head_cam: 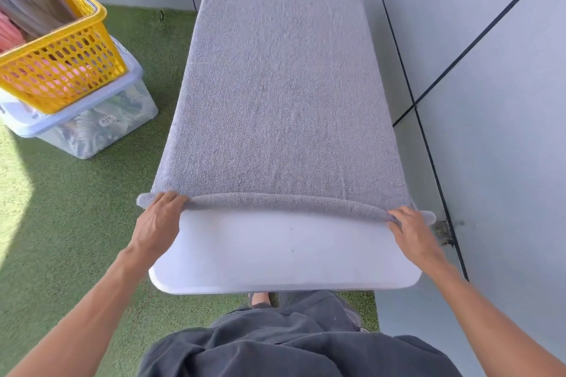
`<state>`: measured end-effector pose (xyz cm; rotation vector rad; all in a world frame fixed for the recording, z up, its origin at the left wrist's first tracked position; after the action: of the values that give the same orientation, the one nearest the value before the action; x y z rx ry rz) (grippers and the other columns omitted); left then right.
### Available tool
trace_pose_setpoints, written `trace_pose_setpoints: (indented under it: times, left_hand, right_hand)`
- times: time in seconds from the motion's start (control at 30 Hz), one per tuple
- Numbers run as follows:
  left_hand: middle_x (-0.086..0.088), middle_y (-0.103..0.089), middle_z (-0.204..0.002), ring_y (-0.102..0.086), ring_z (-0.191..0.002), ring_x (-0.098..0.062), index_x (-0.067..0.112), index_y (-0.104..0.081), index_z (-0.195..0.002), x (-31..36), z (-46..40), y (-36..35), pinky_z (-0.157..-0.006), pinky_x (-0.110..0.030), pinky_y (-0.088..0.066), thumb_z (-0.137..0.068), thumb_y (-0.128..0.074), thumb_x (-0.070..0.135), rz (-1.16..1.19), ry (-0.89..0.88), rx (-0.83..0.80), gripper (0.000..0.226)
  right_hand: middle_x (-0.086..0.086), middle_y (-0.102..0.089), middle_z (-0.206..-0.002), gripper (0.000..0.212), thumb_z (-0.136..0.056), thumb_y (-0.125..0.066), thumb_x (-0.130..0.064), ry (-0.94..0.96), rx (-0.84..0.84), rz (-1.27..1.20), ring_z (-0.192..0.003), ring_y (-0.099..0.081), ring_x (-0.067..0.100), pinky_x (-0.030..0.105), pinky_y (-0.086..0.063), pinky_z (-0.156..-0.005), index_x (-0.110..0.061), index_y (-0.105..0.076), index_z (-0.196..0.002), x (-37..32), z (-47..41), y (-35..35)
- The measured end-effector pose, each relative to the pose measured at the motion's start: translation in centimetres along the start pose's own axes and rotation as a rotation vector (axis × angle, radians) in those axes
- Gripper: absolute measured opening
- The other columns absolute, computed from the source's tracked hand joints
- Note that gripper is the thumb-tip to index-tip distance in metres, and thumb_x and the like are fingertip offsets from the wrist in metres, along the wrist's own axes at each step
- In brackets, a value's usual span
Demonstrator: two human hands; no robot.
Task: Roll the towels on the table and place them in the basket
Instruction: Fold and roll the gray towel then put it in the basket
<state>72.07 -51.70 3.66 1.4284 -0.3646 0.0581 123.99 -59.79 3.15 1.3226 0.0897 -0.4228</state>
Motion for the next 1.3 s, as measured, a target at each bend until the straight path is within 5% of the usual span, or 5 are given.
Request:
trace_pose_setpoints:
  times: [0.17,0.5,0.87,1.03,1.3]
  left_hand:
    - [-0.004,-0.066,-0.113,-0.061,-0.107,-0.027,0.018,-0.066,-0.119,-2.2,-1.2,-0.5,-0.09,-0.038,-0.049,-0.091,-0.05,0.002,0.194,0.206,-0.301,0.036]
    - [-0.013,-0.057,-0.097,-0.051,-0.087,-0.033,0.0,-0.063,-0.094,2.3,1.7,1.3,-0.061,-0.044,-0.052,-0.085,-0.06,-0.008,0.018,0.008,0.199,0.013]
    - [-0.009,-0.065,-0.102,-0.053,-0.101,-0.031,0.008,-0.063,-0.11,0.6,-0.4,0.5,-0.075,-0.046,-0.05,-0.09,-0.059,0.004,-0.023,0.04,-0.013,0.02]
    - [-0.006,-0.067,-0.105,-0.062,-0.091,-0.026,0.021,-0.068,-0.109,-2.1,-2.9,-0.2,-0.082,-0.041,-0.052,-0.093,-0.057,0.015,0.121,0.212,-0.362,0.02]
    - [-0.011,-0.057,-0.093,-0.052,-0.087,-0.03,0.003,-0.067,-0.096,2.0,0.0,1.8,-0.059,-0.044,-0.049,-0.09,-0.06,0.005,0.02,0.027,0.182,0.009]
  right_hand:
    - [0.006,-0.068,-0.088,0.009,-0.088,-0.066,-0.017,-0.076,-0.331,-0.126,-0.088,-0.064,0.026,0.036,-0.045,-0.077,-0.016,-0.069,-0.097,0.8,-0.9,1.0]
    - [0.007,-0.057,-0.11,0.027,-0.081,-0.075,-0.019,0.015,0.3,0.142,-0.105,-0.048,0.032,0.042,-0.034,-0.097,-0.009,-0.072,-0.105,-2.2,2.6,0.5]
    - [0.013,-0.064,-0.105,0.025,-0.085,-0.069,-0.009,0.069,-0.037,0.116,-0.105,-0.056,0.036,0.042,-0.037,-0.098,-0.001,-0.067,-0.109,-0.1,-1.8,0.2]
    - [0.005,-0.066,-0.093,0.01,-0.086,-0.069,-0.016,-0.126,-0.338,-0.143,-0.093,-0.061,0.024,0.025,-0.044,-0.069,-0.014,-0.067,-0.095,0.3,-3.1,1.3]
    - [0.001,-0.058,-0.104,0.009,-0.083,-0.073,-0.024,-0.054,0.309,0.152,-0.103,-0.046,0.028,0.046,-0.037,-0.086,-0.024,-0.074,-0.092,-1.9,0.0,2.0]
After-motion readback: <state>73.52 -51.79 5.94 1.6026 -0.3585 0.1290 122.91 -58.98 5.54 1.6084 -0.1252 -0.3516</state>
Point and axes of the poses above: each hand's wrist, its own z-axis away from the middle knuckle, its own y-axis out of the back of the hand, x = y × z, the point moved 6 cm from there along -z, towards the middle knuckle
